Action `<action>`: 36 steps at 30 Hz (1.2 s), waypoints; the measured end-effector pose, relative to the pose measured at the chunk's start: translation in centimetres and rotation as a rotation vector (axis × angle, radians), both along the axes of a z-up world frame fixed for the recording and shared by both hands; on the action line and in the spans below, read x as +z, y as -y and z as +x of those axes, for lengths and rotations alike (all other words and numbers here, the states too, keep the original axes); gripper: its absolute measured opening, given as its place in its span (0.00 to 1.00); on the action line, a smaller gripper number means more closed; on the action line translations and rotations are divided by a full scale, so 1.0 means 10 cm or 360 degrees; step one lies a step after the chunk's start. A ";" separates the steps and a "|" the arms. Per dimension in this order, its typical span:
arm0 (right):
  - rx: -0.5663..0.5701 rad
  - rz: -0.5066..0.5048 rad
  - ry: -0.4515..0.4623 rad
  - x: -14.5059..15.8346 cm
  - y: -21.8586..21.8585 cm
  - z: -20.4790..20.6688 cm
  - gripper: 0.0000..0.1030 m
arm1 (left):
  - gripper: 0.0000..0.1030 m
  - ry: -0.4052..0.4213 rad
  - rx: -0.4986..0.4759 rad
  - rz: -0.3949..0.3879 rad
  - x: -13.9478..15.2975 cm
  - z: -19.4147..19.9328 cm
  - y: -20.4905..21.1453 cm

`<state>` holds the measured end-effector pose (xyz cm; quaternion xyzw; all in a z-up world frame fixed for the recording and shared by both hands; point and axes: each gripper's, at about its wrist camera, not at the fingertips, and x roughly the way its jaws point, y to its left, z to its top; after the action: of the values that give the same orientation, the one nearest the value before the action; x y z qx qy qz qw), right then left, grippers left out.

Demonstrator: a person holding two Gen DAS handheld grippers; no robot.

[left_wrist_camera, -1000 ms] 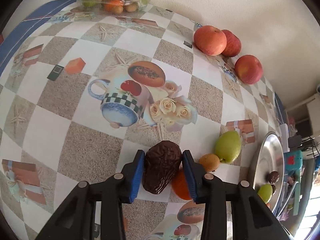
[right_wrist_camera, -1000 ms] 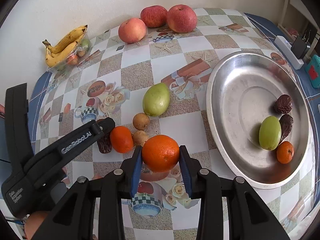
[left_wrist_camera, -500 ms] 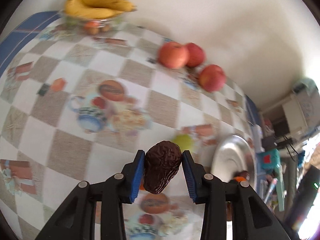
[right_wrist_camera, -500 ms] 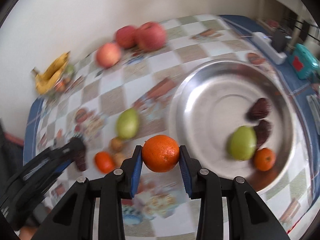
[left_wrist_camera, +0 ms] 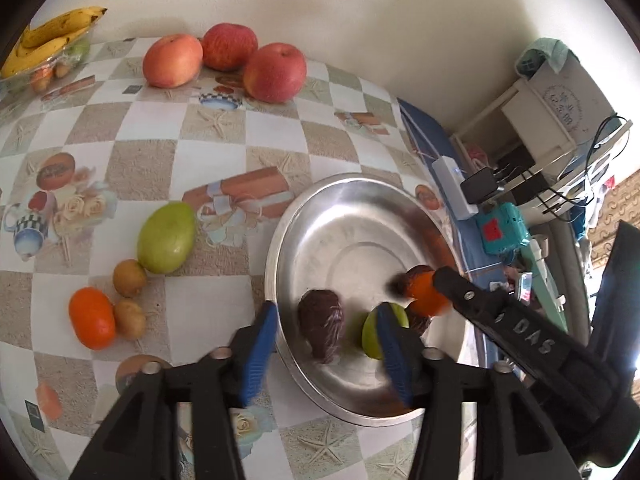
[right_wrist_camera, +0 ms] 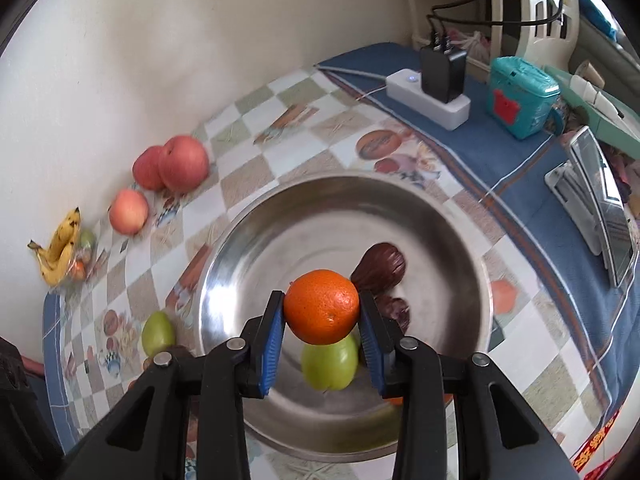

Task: Organize fruits
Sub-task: 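Carry both fruits into the steel bowl and open both tools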

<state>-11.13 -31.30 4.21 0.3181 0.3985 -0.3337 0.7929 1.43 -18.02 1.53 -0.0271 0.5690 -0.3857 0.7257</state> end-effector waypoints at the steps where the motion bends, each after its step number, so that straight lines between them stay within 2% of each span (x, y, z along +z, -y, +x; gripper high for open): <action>1: -0.0002 -0.0001 0.0004 0.00 0.01 -0.01 0.38 | 0.57 -0.0008 0.0010 0.0008 -0.02 0.02 -0.02; 5: -0.0001 -0.0005 0.0004 -0.01 0.02 -0.03 0.38 | 0.58 0.0001 0.0101 0.0068 -0.03 0.10 -0.19; 11: 0.0066 -0.0016 -0.0046 -0.06 -0.10 0.04 0.38 | 0.71 0.0048 0.0289 0.0383 -0.14 0.32 -0.56; 12: 0.0083 -0.0019 -0.0059 -0.07 -0.12 0.06 0.38 | 0.71 0.0035 0.0311 0.0383 -0.14 0.36 -0.64; 14: 0.0157 -0.0035 -0.0099 -0.09 -0.23 0.15 0.38 | 0.83 0.0031 0.0351 0.0375 -0.09 0.43 -0.78; 15: 0.0181 -0.0047 -0.0112 -0.10 -0.27 0.18 0.38 | 0.85 0.0037 0.0380 0.0397 -0.07 0.45 -0.84; 17: 0.0255 -0.0092 -0.0149 -0.09 -0.40 0.27 0.38 | 0.86 0.0054 0.0424 0.0416 -0.05 0.51 -0.98; 21: 0.0400 -0.0201 -0.0207 -0.06 -0.65 0.42 0.38 | 0.87 -0.0008 0.0522 0.0416 -0.06 0.63 -1.23; 25: 0.0479 -0.0256 -0.0220 -0.03 -0.84 0.52 0.38 | 1.00 -0.0010 0.0648 0.0428 -0.02 0.71 -1.49; 28: 0.0516 -0.0272 -0.0221 -0.01 -0.96 0.59 0.38 | 1.00 0.0018 0.0745 0.0445 0.00 0.76 -1.67; 33: 0.0587 -0.0171 -0.0196 -0.04 -1.10 0.72 0.38 | 1.00 0.0116 0.0936 0.0503 0.07 0.82 -1.96; 36: 0.0631 -0.0078 -0.0171 -0.10 -1.18 0.77 0.41 | 1.00 0.0107 0.1016 0.0515 0.07 0.87 -2.11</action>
<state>-3.40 -19.48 3.16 0.1959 0.4867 -0.1972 0.8281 10.09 3.09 2.24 -0.0754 0.5613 -0.0451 0.8229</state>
